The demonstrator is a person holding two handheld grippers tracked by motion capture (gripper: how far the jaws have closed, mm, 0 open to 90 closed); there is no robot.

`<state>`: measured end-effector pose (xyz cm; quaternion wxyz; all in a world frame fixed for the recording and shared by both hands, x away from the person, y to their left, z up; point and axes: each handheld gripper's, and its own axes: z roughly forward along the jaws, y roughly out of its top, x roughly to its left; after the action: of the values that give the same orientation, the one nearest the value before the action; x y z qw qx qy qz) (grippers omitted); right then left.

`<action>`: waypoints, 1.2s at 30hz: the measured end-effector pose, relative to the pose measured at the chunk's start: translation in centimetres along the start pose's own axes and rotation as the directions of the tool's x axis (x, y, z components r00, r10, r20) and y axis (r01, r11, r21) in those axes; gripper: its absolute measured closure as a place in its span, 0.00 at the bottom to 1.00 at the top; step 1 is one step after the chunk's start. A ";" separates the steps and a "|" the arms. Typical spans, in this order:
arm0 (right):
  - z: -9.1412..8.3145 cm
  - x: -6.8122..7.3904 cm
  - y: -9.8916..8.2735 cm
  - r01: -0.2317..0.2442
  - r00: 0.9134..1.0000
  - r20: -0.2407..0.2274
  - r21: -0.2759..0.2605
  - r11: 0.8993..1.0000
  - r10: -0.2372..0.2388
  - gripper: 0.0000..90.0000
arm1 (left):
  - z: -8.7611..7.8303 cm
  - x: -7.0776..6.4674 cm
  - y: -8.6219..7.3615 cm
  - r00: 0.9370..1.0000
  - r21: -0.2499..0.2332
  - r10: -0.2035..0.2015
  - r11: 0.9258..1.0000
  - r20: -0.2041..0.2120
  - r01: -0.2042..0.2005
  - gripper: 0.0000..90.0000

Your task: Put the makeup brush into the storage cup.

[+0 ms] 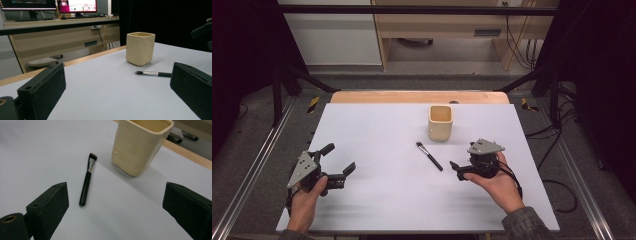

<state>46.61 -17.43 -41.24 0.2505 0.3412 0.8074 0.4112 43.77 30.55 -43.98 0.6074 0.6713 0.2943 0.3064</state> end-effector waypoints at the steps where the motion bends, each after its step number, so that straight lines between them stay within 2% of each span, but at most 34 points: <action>1: 0.2 0.0 0.2 0.007 1.000 -0.003 0.011 1.000 -0.007 0.08 | 0.0 0.0 0.0 1.000 -0.001 0.001 1.000 0.000 -0.001 0.00; 4: 0.8 0.1 0.6 0.003 1.000 -0.015 0.034 0.999 -0.002 0.09 | 0.0 0.0 0.0 1.000 -0.003 0.001 1.000 0.001 -0.001 0.00; 6: 1.5 0.1 1.3 0.010 1.000 -0.019 0.075 0.997 -0.009 0.09 | 0.0 0.0 0.0 1.000 -0.003 0.001 1.000 0.003 -0.001 0.00; 9: 2.0 0.2 1.7 0.011 1.000 -0.022 0.095 0.995 -0.009 0.08 | 0.0 0.0 0.0 1.000 -0.004 0.000 1.000 0.005 0.000 0.00; 12: 2.9 0.5 2.2 0.023 0.999 -0.034 0.134 0.991 -0.019 0.08 | 0.2 0.0 0.0 1.000 -0.005 0.001 1.000 0.010 -0.001 0.00; 25: 4.8 0.9 3.0 0.007 0.998 -0.066 0.168 0.986 0.004 0.07 | 0.6 -0.3 0.0 0.999 -0.005 0.002 1.000 0.032 -0.002 0.00; 29: 5.6 1.4 3.4 0.026 0.997 -0.079 0.189 0.982 -0.012 0.07 | 0.7 -0.5 0.0 0.999 -0.007 0.002 1.000 0.042 -0.001 0.00; 36: 6.9 1.8 3.7 0.027 0.995 -0.097 0.206 0.978 -0.007 0.06 | 0.8 -0.6 -0.1 0.999 0.001 0.003 1.000 0.036 -0.003 0.00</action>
<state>51.47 -11.03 -42.07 0.1782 0.3384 0.8597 0.3386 44.01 29.59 -44.16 0.6119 0.6774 0.2824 0.2949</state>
